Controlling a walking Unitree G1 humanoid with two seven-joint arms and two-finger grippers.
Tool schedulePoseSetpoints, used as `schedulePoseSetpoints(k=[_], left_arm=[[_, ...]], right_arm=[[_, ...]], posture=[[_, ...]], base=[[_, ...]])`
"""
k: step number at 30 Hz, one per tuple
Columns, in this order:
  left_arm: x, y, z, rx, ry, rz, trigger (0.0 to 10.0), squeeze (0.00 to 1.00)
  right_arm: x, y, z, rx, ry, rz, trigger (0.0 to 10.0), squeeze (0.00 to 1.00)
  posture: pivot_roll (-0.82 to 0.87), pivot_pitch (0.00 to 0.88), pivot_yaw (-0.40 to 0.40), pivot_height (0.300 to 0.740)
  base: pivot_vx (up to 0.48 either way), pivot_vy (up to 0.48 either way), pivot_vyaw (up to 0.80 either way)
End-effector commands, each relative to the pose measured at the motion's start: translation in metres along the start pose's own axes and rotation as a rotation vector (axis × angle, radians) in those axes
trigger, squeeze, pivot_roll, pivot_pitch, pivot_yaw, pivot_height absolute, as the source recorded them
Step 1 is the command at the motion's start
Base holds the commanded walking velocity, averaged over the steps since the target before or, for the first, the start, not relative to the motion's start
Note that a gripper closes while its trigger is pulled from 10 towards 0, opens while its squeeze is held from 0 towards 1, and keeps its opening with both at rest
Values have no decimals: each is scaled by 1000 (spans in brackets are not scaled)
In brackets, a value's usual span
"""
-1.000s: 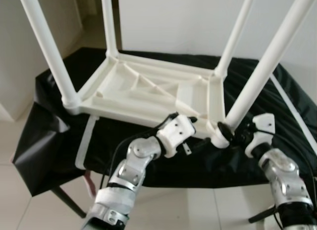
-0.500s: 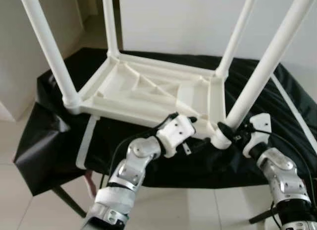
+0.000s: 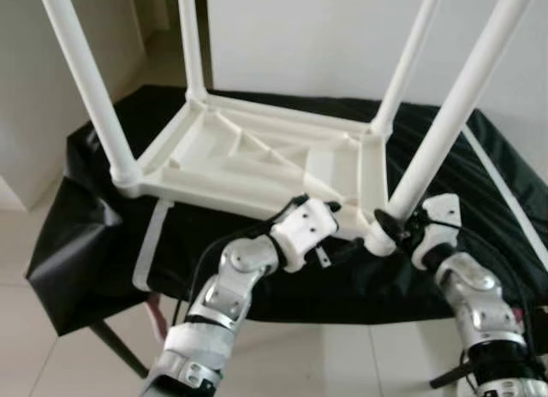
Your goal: Building children table
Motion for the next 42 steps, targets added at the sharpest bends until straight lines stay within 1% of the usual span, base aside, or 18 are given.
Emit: schedulePoseSetpoints(k=[1,5,7,8,10,11,14,16,17,19,21,24,26,30,38,39,40,42], left_arm=[[1,-2,-5,5,93,-7,10000,0],[1,-3,-5,3,93,-7,10000,0],[1,-3,-4,2,91,-8,10000,0],[1,-3,-4,2,91,-8,10000,0],[1,-3,-3,2,90,-7,10000,0],[1,-3,-3,2,90,-7,10000,0],[2,-3,-3,1,89,-6,10000,0],[2,-3,-2,0,90,-5,10000,0],[2,-3,-2,0,90,-5,10000,0],[1,-4,-2,-2,93,-5,10000,0],[2,-4,-1,-5,95,-5,10000,0],[2,-4,-1,-5,95,-5,10000,0],[2,-4,-1,-5,93,-5,10000,0],[1,-4,-3,-2,95,-8,10000,0],[1,-4,-2,-3,97,-7,10000,0],[1,-4,-1,-2,96,-7,10000,0],[1,-4,-1,-3,97,-7,10000,0],[1,-4,-1,-2,97,-5,10000,0]], right_arm=[[-8,-31,1,-14,-68,-146,10000,0],[-8,-33,1,23,-149,-162,10000,0],[-8,-33,0,55,-234,-174,10000,0],[-8,-33,0,55,-234,-174,10000,0],[-9,-33,-4,98,-320,-178,10000,0],[-9,-33,-4,98,-320,-178,10000,0],[-10,-32,-11,140,-405,-179,10000,0],[-14,-34,-15,173,-536,-190,10000,0],[-14,-34,-15,173,-536,-190,10000,0],[-17,-36,-20,211,-627,-205,10000,0],[-15,-34,-33,258,-644,-213,10000,0],[-15,-34,-33,258,-644,-213,10000,0],[-10,-27,-39,253,-590,-178,10000,0],[-9,-20,-42,231,-555,-149,10000,0],[-7,-16,-50,234,-532,-131,10000,0],[-7,-15,-50,250,-531,-127,10000,192],[-7,-15,-50,272,-527,-126,10000,1000],[-7,-15,-51,319,-508,-121,10000,1000]], posture=[[-40,0,-56,740],[-42,0,-58,740],[-42,0,-59,740],[-42,0,-59,740],[-43,0,-59,740],[-43,0,-59,740],[-41,0,-64,740],[-38,0,-69,740],[-38,0,-69,740],[-31,0,-73,740],[-31,0,-72,740],[-31,0,-72,740],[-32,0,-73,740],[-29,0,-75,740],[-30,0,-75,740],[-30,0,-75,740],[-30,0,-74,740],[-30,0,-75,740]], base=[[0,0,0],[0,0,0],[0,0,0],[0,0,0],[0,0,0],[0,0,0],[0,0,0],[0,0,0],[0,0,0],[0,0,0],[0,0,0],[0,0,0],[0,0,0],[0,0,0],[0,0,0],[0,0,0],[0,0,0],[0,0,0]])
Point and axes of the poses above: a point about 5 cm out from each wrist's last joint towards the gripper, its own x axis pointing out of the wrist towards the gripper, its own y axis along the axis of the wrist's last joint, z = x × y, the point moved 4 cm from there along x, pointing out of the wrist towards the gripper, and after that the axes turned 4 degrees about -x, right-handed, at the moved point
